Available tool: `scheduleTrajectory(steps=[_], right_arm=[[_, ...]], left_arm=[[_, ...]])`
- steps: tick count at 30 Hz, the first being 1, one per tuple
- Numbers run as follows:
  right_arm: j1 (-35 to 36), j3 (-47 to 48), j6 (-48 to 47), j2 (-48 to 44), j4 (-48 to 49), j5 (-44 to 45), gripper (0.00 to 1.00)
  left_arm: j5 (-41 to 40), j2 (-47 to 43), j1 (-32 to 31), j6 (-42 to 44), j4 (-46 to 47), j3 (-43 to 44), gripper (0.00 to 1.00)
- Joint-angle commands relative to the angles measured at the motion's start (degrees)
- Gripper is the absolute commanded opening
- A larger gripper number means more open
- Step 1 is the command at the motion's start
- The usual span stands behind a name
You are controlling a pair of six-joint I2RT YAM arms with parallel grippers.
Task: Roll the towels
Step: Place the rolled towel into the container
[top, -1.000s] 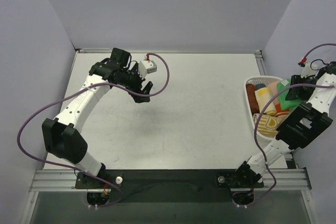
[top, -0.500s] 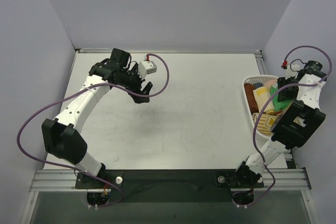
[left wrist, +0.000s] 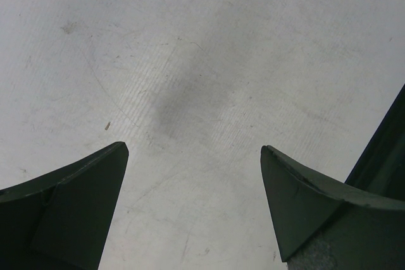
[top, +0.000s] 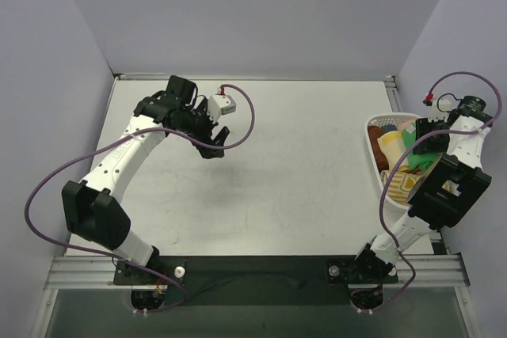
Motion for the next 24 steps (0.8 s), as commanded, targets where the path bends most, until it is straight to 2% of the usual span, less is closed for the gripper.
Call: scheduleTrajectory(steps=[1,8,10,14,17,24], right_arm=[[0.59,-1.2,-1.78,-2.98,-2.36,-5.32,0.12],[0.15,-1.38,-1.96,0.0,-2.45,-2.78,0.34],[-0.55,-1.29,-1.88,0.18,-2.54,-2.33,0.44],[-0.99,-1.29,-2.05,-1.05,-2.8,-2.6,0.56],[-0.99,-0.85,-1.96,-2.45,-3.33,-3.3,0.62],[-0.99,2.13,-1.96,-4.12,-6.58,-4.44,0.64]], left_arm=[[-0.21,-2.24,-0.21,0.47,0.01,-0.06,0.97],[-0.82,-2.24,-0.21,0.47,0.01,0.11,0.98],[-0.91,-2.33,-0.21,0.47,0.01,0.11,0.97],[-1.09,-1.98,-0.21,0.82,-0.16,0.29,0.97],[-1.26,-1.54,-0.21,0.91,-0.25,0.82,0.97],[-1.62,-1.1,-0.21,1.26,-0.43,1.34,0.97]])
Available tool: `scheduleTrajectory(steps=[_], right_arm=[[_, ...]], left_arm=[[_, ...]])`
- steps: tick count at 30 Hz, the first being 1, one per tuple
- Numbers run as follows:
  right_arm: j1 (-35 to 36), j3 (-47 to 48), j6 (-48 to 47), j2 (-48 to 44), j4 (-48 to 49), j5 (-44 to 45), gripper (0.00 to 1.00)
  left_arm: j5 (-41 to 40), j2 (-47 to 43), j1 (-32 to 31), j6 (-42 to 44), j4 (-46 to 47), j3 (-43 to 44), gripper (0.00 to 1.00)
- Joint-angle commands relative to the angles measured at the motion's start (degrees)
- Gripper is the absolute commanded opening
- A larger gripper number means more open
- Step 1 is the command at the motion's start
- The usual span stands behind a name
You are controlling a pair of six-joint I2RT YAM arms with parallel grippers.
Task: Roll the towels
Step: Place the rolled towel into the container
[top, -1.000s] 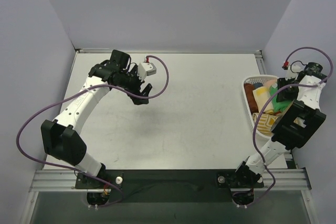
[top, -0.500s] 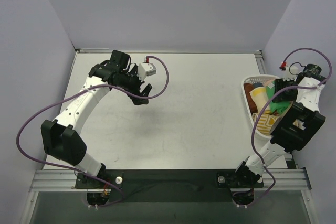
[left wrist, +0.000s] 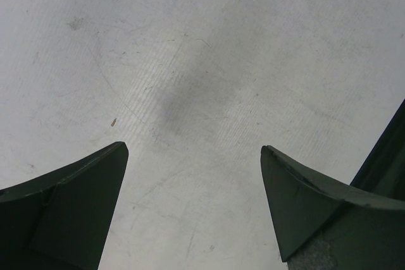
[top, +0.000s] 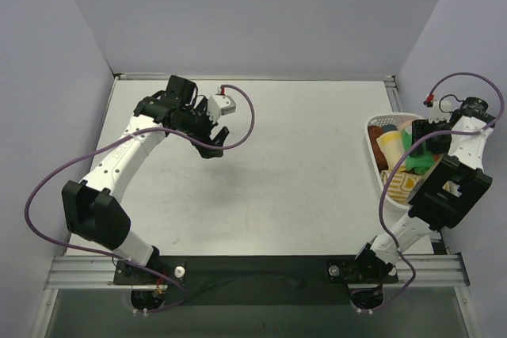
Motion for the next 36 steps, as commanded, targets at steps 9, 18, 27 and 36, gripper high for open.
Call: scheduleTrajectory(steps=[9,18,27,36], right_arm=[[-0.14,5.84,-0.04,-6.3,-7.29,-2.19,0.75],[4.41,9.63,3.19,-11.49,-13.44,-4.04,0.91],[24.17,8.84,16.38,-16.06,-17.75,-4.13,1.0],[40.46,-10.01,22.19,-20.53,-12.84,-9.58,1.0]], left_arm=[[-3.45,-0.31,0.66,-0.69,-0.49,2.66,0.97],[2.52,3.9,7.95,-8.17,-5.21,10.99,0.97],[7.89,6.73,17.97,-10.97,-9.72,15.32,0.97],[0.62,-2.04,23.95,-9.04,-3.67,-2.21,0.97]])
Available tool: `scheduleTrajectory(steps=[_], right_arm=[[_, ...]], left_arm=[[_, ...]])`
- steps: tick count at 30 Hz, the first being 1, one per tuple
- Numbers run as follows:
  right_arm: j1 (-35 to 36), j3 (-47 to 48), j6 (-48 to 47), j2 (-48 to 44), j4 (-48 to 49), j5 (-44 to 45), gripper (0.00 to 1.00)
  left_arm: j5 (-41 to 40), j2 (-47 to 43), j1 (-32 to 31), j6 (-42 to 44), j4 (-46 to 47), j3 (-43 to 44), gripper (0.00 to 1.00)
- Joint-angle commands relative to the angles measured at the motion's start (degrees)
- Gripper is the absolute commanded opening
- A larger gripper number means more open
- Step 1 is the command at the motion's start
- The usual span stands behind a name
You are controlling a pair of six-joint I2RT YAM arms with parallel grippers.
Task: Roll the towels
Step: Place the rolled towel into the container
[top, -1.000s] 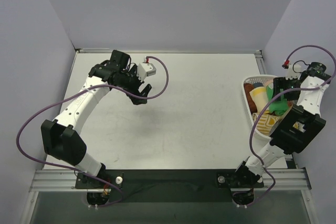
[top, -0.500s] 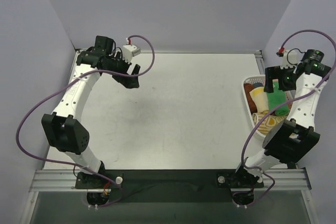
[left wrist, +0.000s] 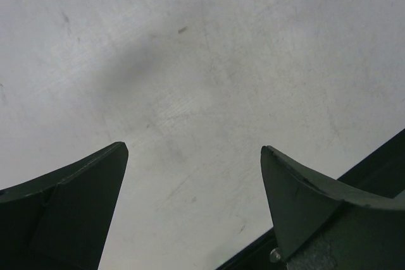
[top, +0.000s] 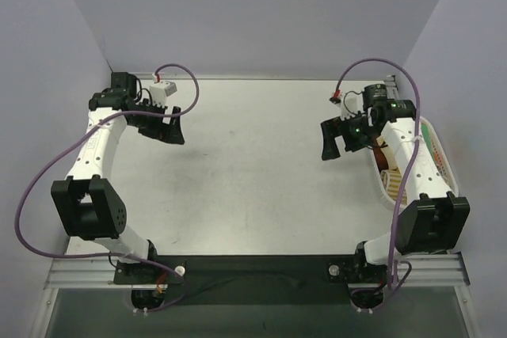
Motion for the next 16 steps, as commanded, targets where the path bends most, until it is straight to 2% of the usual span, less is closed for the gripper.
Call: scheduleTrajectory(steps=[1,4,7,10,16], right_arm=[[5.31,-9.2,3.86,-4.32,2.61,-2.52,1.0],[9.46,-17.27,6.76,-7.4,8.32,-1.29,1.0],[12.8,-20.55,5.45,-8.99,10.45,0.99,1.0],[13.16,-20.38,4.74,-8.38,10.81,1.53,1.0],[13.25,-19.42,4.48,-7.23,11.69,1.44,1.0]], left_arm=[[-3.49,-7.41,0.92,1.14,4.21,-9.35,0.97],[-5.24,-12.51,0.83,2.28,7.46,-18.12,0.97],[-7.44,-15.68,0.74,4.13,8.26,-24.47,0.97],[-8.5,-18.14,0.74,5.62,8.61,-28.78,0.97],[-9.64,-21.22,0.83,4.49,10.01,-30.65,0.97]])
